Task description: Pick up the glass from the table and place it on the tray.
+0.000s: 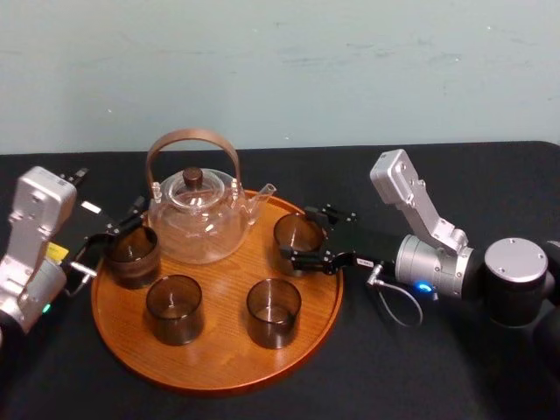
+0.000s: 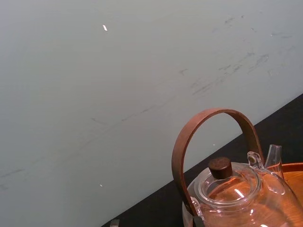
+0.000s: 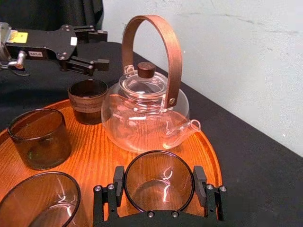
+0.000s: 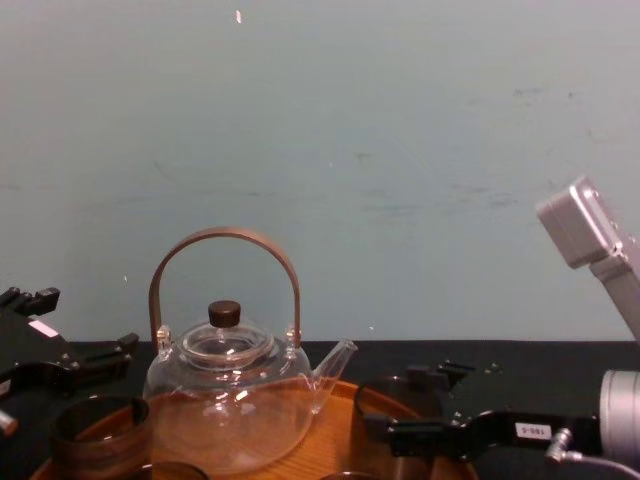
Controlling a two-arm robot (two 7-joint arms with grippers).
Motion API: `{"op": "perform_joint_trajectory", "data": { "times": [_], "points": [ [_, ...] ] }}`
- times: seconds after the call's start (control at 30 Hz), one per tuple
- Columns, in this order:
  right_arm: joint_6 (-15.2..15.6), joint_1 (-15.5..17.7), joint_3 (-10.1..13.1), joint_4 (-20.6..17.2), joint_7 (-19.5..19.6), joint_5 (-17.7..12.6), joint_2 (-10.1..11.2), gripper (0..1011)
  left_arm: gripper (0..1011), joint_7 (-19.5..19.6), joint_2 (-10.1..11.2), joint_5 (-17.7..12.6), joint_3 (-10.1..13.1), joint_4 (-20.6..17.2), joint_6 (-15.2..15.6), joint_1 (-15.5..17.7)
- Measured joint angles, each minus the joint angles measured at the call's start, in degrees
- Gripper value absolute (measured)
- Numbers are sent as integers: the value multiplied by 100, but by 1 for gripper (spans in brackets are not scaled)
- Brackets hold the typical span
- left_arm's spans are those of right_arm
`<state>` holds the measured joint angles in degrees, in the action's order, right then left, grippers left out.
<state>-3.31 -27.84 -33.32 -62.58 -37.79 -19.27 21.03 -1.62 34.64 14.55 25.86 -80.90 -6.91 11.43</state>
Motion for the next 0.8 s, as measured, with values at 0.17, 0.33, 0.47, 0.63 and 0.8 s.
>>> {"op": "perform_joint_trajectory", "data": {
  "times": [0.17,0.33,0.47,0.63,0.8],
  "points": [
    [-32,-23,19,82,31,55,-45,889,1002,0,0,0,0,0,0,0],
    [-55,-44,36,159,48,107,-97,889,1001,0,0,0,0,0,0,0],
    [-56,-47,47,193,44,135,-117,889,1001,0,0,0,0,0,0,0],
    [-49,-40,54,214,30,161,-136,889,1001,0,0,0,0,0,0,0],
    [-37,-31,63,220,26,177,-142,889,1001,0,0,0,0,0,0,0]
  ]
}}
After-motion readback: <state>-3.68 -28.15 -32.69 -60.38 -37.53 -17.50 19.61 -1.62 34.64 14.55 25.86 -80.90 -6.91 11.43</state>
